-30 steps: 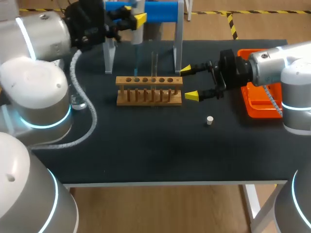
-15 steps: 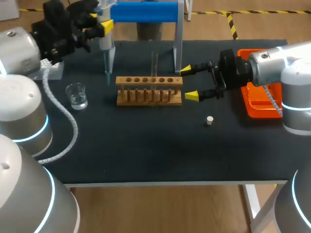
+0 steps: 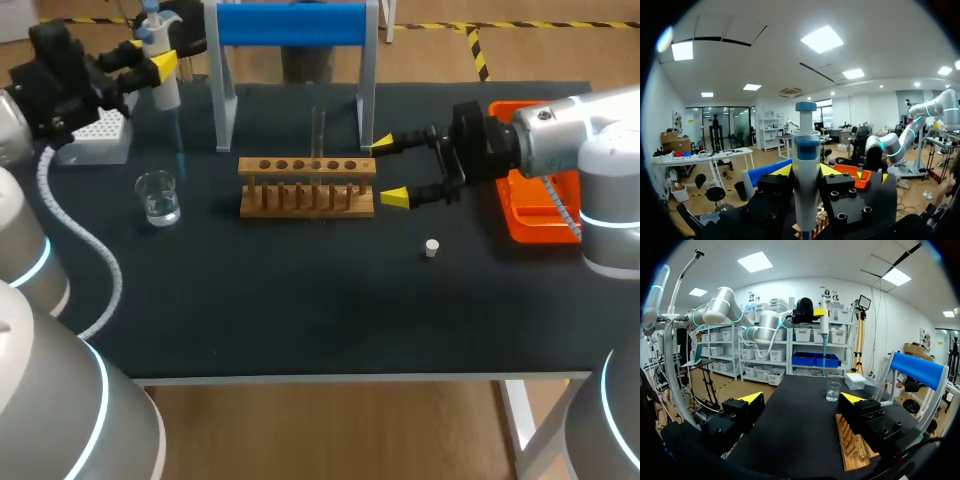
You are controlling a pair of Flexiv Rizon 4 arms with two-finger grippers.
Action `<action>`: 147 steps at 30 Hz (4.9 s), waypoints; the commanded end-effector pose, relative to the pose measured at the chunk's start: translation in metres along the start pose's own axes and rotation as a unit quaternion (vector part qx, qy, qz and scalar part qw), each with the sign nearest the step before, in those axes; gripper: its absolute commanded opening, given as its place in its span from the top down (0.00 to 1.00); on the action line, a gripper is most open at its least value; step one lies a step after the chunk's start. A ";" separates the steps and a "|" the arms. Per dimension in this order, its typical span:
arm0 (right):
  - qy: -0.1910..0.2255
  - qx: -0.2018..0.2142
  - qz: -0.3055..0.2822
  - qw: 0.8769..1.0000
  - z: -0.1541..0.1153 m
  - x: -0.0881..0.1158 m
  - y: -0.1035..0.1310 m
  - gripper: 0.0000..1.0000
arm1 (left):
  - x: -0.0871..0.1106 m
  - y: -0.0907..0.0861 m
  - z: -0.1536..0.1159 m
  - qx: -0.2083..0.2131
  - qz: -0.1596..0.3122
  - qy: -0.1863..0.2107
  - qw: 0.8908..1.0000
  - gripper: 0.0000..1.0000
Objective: Invert the test tube, pick up the pipette, mount the tip to pipette, aspirate from beaker and dispense into the tube, eject the tip, return the pipette, and cap with the stopper.
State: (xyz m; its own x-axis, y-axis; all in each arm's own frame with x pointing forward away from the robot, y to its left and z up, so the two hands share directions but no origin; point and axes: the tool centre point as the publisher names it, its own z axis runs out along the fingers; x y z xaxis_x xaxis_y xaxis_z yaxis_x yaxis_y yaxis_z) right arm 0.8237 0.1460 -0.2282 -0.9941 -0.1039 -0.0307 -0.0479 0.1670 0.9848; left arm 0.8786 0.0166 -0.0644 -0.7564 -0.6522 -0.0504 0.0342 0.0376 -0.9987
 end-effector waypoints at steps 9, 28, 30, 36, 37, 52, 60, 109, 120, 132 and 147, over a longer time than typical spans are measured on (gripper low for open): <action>0.001 0.001 0.000 1.000 -0.001 0.000 0.000 0.00 | -0.034 0.012 -0.008 0.004 0.002 0.005 1.000 1.00; 0.001 0.001 0.000 1.000 -0.001 0.000 0.000 0.00 | -0.062 0.032 -0.013 0.008 -0.005 0.002 1.000 1.00; 0.001 0.001 0.000 1.000 -0.001 0.000 0.000 0.00 | -0.062 0.033 -0.013 0.005 -0.008 0.001 1.000 1.00; 0.001 0.001 0.000 1.000 -0.001 0.000 0.000 0.00 | -0.060 0.031 -0.016 0.003 -0.013 -0.005 1.000 1.00; 0.001 0.001 0.000 1.000 -0.001 0.000 0.000 0.00 | -0.060 0.031 -0.016 0.003 -0.013 -0.005 1.000 1.00; 0.001 0.001 0.000 1.000 -0.001 0.000 0.000 0.00 | -0.060 0.031 -0.016 0.003 -0.013 -0.005 1.000 1.00; 0.000 0.004 -0.004 1.000 0.005 0.002 0.003 0.00 | -0.060 0.031 -0.016 0.003 -0.013 -0.005 1.000 1.00; -0.132 0.125 0.010 0.983 0.228 -0.014 -0.003 0.00 | -0.060 0.031 -0.016 0.003 -0.013 -0.005 1.000 1.00; -0.174 0.134 0.018 0.975 0.244 -0.041 -0.022 0.00 | -0.060 0.031 -0.016 0.003 -0.013 -0.005 1.000 1.00; -0.191 0.144 0.008 0.971 0.251 -0.054 -0.030 0.00 | -0.060 0.031 -0.016 0.003 -0.013 -0.005 1.000 1.00; -0.202 0.157 0.015 0.967 0.259 -0.059 -0.047 0.00 | -0.060 0.031 -0.016 0.003 -0.013 -0.005 1.000 1.00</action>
State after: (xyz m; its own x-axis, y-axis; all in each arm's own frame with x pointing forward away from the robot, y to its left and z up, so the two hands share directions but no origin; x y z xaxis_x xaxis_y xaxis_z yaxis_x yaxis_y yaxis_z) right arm 0.8596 0.3901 -0.3098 -0.9534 0.2745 -0.1252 0.0177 0.4651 0.8851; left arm 0.9141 0.0697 -0.0917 -0.7531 -0.6575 -0.0244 0.0168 0.0178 -0.9997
